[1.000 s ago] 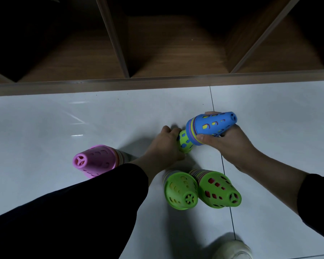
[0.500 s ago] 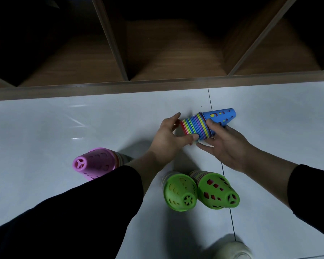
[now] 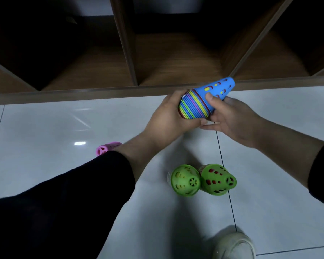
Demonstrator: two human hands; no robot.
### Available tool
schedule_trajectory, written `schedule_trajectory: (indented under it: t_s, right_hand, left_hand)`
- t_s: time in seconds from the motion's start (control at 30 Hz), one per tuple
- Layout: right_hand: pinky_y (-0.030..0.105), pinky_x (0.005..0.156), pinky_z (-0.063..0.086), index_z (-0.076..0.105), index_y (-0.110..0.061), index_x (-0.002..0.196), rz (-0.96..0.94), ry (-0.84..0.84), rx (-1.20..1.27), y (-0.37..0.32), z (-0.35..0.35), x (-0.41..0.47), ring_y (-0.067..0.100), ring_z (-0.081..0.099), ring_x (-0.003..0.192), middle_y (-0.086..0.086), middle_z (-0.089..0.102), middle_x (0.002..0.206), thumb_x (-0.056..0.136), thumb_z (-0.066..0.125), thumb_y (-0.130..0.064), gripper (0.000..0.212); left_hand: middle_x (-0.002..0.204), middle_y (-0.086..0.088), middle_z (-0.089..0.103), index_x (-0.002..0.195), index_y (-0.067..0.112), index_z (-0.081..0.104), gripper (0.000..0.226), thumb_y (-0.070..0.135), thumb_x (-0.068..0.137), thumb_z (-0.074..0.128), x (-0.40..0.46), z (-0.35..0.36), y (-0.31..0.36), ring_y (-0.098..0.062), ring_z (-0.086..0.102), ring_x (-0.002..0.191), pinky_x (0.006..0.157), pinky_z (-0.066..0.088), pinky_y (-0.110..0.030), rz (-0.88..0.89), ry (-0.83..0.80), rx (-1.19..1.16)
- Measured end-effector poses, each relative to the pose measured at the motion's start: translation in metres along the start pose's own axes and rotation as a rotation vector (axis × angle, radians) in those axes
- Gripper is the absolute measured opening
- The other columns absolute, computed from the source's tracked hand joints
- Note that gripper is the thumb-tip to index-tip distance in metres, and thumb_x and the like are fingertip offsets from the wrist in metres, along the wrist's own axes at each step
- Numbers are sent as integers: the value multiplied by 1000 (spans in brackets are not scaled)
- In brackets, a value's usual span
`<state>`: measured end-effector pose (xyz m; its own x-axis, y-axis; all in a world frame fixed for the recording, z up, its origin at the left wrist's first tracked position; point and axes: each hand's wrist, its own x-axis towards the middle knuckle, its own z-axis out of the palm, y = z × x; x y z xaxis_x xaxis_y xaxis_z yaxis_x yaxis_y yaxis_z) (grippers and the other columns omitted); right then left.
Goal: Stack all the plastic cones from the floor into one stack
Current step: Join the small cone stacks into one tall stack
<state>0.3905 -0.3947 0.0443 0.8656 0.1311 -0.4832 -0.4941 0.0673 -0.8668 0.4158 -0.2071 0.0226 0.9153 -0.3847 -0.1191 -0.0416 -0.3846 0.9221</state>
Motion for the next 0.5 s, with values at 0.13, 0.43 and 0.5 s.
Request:
schedule_trajectory:
  t_s: [0.13,0.43,0.5]
  right_hand:
    - [34,83,60,58,-11,126,-114,-30,-7,-36,38,-24,26,70,109,12,72,117,99,59,-29,32]
    - [40,87,59,59,-7,124,-271,-94,-121,-63,169,-50,23,72,103,9,74,112,94,68,-24,35]
    - [32,81,60,60,-10,119,-283,-81,-185,-52,192,-50,19,74,97,4,76,106,91,72,-27,35]
  left_hand:
    - [108,8,62,124,27,48,73,45,66,89,-23,-32,28,-7,62,97,82,54,-30,69,59,78]
    - [114,10,65,130,22,51,71,36,71,88,-107,-138,32,-2,64,101,84,53,-20,134,155,72]
    - [117,7,66,134,21,48,74,32,72,88,-127,-146,14,-8,66,105,89,56,-30,103,166,1]
